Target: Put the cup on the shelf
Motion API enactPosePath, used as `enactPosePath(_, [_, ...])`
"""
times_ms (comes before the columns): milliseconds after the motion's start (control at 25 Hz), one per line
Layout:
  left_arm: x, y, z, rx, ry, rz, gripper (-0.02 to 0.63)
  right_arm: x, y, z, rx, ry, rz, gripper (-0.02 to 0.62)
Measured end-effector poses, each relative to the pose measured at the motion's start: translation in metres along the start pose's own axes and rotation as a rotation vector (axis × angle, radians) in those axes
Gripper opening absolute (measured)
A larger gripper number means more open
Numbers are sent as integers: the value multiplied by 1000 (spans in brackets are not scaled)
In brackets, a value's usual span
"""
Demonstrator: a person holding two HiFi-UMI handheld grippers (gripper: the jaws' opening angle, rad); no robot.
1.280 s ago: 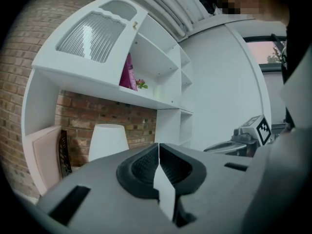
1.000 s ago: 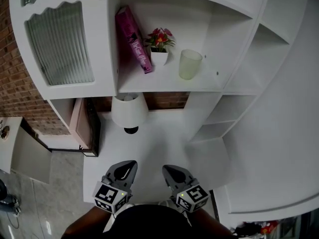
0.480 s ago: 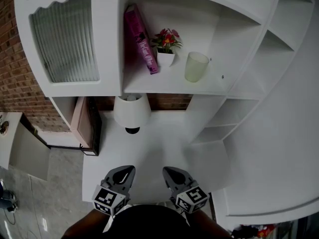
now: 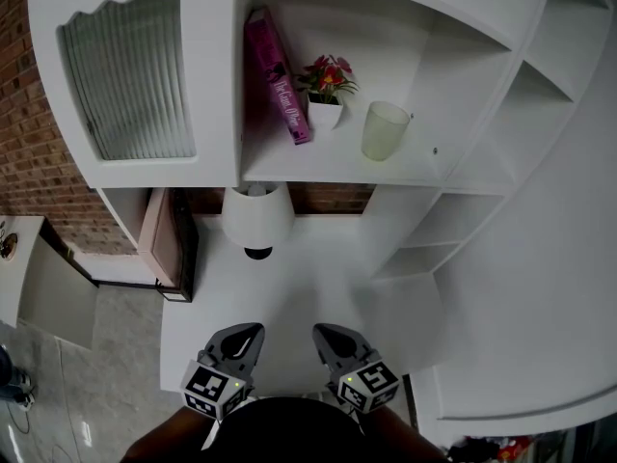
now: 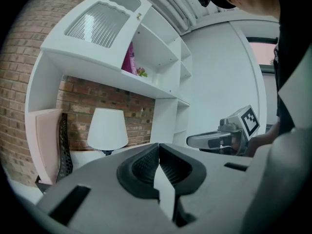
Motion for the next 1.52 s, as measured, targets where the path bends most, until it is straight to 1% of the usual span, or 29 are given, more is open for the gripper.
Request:
enactPosePath(520, [5, 2, 3, -1, 19, -10, 6, 5, -6, 8, 14, -6, -22, 3])
enactPosePath(840, [8, 2, 6, -3, 39, -16, 6, 4, -7, 5, 15, -8, -6, 3])
enactPosePath(1000, [9, 2, 6, -13, 38, -20, 6, 2, -7, 5, 15, -11, 1, 3])
enactPosePath(1200, [9, 2, 8, -3, 42, -13, 6, 2, -8, 5, 13, -11, 1, 3])
enactPosePath(1440, [10, 2, 8, -2, 20, -14, 6, 3, -9, 7, 15, -19, -11, 3])
enactPosePath(1520, [8, 2, 8, -1, 33, -10, 6, 3, -8, 4, 17, -10, -10, 3])
Point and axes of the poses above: the fingertips, and each gripper's own axes: y forward along the fingers, x to its right, z out of its top, the point moved 8 cm from there along -y, backward along the fingers, and after that the axes turned 7 degrees about -z, right-handed, at the moved point
